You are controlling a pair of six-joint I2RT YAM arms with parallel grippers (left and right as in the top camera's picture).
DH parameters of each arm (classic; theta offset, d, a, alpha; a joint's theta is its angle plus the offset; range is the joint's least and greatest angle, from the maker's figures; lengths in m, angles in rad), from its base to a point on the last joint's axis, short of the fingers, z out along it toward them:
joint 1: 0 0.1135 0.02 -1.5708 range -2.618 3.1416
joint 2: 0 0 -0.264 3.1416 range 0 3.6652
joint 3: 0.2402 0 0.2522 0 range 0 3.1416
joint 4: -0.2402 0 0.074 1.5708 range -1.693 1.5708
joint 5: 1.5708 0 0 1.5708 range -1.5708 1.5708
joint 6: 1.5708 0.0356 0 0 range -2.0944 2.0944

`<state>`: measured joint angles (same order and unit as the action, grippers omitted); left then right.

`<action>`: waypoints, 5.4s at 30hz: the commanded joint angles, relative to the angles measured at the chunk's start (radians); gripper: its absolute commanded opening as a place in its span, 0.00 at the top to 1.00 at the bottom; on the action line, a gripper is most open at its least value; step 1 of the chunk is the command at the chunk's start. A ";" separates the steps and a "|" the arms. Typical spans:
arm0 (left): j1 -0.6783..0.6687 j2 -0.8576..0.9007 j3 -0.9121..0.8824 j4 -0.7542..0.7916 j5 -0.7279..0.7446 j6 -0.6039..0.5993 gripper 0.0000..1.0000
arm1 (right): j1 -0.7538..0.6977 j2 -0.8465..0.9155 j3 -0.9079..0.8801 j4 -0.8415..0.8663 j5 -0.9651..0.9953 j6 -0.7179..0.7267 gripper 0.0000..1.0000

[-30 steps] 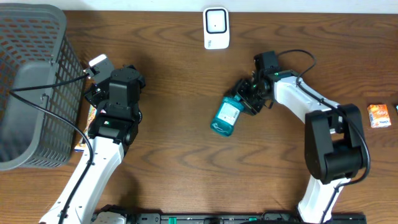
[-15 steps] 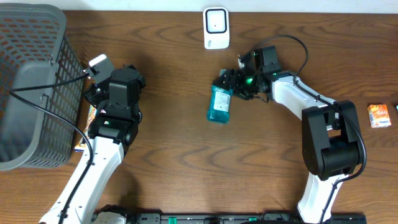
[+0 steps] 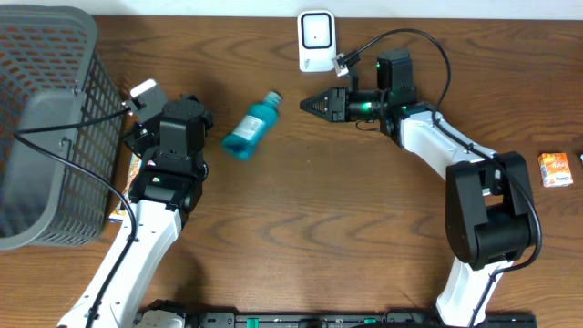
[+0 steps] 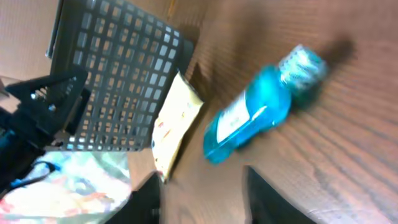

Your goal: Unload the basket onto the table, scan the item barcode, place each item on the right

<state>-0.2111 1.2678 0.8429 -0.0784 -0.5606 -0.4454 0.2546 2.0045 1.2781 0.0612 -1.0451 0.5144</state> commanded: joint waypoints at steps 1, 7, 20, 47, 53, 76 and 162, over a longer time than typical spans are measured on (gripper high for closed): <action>0.005 0.006 -0.008 0.000 -0.024 -0.002 0.02 | 0.030 -0.024 0.006 -0.036 0.073 -0.014 0.40; 0.005 0.006 -0.008 0.000 -0.024 -0.002 0.02 | 0.165 -0.024 0.018 -0.113 0.455 0.023 0.13; 0.005 0.006 -0.008 0.000 -0.024 -0.002 0.02 | 0.279 -0.020 0.134 -0.120 1.025 0.238 0.26; 0.005 0.006 -0.008 0.000 -0.024 -0.002 0.02 | 0.305 0.492 0.356 0.187 0.704 0.507 0.20; 0.005 0.006 -0.008 0.000 -0.024 -0.002 0.02 | 0.300 0.451 0.612 -0.405 0.855 0.201 0.03; 0.077 0.006 -0.008 0.000 -0.024 -0.002 0.02 | 0.287 0.420 1.274 -1.070 0.797 0.503 0.03; 0.077 0.006 -0.008 0.000 -0.024 -0.002 0.02 | 0.525 0.396 1.269 -1.354 1.247 -0.061 0.01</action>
<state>-0.1383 1.2682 0.8421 -0.0784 -0.5610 -0.4454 0.7994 2.5317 2.5370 -1.2835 0.1432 0.6361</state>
